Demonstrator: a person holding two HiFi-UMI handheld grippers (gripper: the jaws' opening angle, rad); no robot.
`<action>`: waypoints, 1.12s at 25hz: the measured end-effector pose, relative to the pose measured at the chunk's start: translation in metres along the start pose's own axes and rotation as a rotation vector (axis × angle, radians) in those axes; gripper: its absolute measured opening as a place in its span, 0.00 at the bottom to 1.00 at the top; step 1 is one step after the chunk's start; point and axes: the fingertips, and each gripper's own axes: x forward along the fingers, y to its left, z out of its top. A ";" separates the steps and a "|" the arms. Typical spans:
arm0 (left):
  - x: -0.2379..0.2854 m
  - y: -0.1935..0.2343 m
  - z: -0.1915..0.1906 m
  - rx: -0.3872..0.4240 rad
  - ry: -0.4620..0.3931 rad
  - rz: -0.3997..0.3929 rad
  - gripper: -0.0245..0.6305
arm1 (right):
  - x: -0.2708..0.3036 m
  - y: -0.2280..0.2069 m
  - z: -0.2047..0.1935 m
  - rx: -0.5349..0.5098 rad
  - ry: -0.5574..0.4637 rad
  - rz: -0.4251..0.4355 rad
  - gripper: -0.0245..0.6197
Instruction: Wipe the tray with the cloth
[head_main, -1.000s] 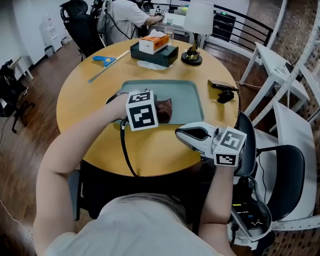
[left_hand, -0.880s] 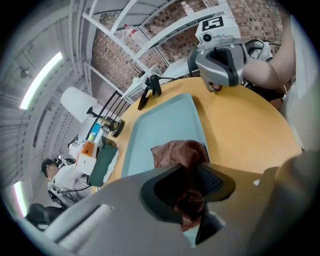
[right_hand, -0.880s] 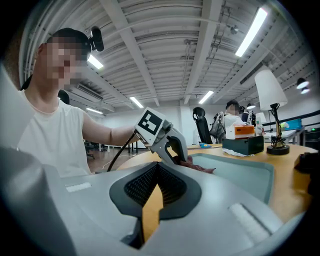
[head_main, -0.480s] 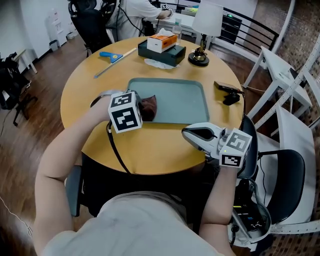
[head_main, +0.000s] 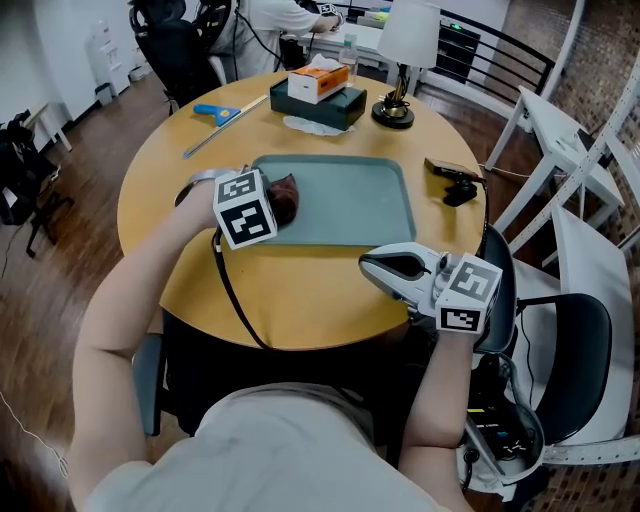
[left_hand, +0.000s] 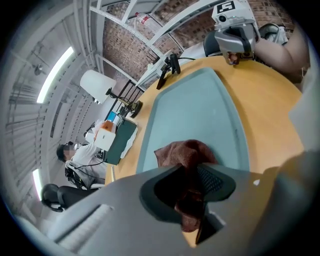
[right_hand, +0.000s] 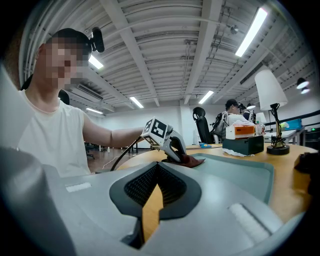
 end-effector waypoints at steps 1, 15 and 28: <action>0.002 0.001 0.002 0.010 0.003 0.005 0.18 | 0.000 0.000 0.000 0.000 0.001 0.000 0.04; 0.034 -0.007 0.109 0.160 -0.084 -0.011 0.18 | 0.000 0.000 0.000 -0.002 0.003 -0.001 0.04; 0.058 -0.016 0.196 0.163 -0.160 -0.059 0.18 | 0.001 0.000 -0.002 -0.002 0.011 -0.004 0.04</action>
